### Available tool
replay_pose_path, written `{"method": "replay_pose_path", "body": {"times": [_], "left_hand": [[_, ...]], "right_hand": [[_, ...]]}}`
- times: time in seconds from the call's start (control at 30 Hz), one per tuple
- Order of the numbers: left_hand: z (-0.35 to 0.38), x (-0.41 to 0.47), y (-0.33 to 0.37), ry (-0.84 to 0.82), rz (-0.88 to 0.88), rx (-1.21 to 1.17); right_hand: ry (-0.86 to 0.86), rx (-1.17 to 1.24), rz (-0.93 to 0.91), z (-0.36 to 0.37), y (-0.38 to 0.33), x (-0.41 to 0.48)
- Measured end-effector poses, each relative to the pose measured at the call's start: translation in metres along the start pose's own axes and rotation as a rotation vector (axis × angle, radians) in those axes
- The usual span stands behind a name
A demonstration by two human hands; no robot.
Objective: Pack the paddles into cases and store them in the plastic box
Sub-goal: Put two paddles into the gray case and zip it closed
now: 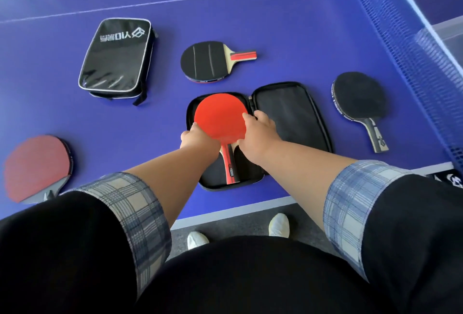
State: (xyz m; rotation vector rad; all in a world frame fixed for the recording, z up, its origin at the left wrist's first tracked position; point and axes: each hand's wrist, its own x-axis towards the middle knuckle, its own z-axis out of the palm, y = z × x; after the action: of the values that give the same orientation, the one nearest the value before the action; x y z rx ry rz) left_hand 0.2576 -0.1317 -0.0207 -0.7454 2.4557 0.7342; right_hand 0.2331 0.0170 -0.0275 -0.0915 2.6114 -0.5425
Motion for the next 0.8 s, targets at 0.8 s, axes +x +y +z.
{"method": "replay_pose_path", "body": {"times": [0.8], "left_hand": [[0.172, -0.009, 0.255, -0.278, 0.271, -0.008]], "right_hand": [[0.126, 0.233, 0.517, -0.115, 0.308, 0.015]]}}
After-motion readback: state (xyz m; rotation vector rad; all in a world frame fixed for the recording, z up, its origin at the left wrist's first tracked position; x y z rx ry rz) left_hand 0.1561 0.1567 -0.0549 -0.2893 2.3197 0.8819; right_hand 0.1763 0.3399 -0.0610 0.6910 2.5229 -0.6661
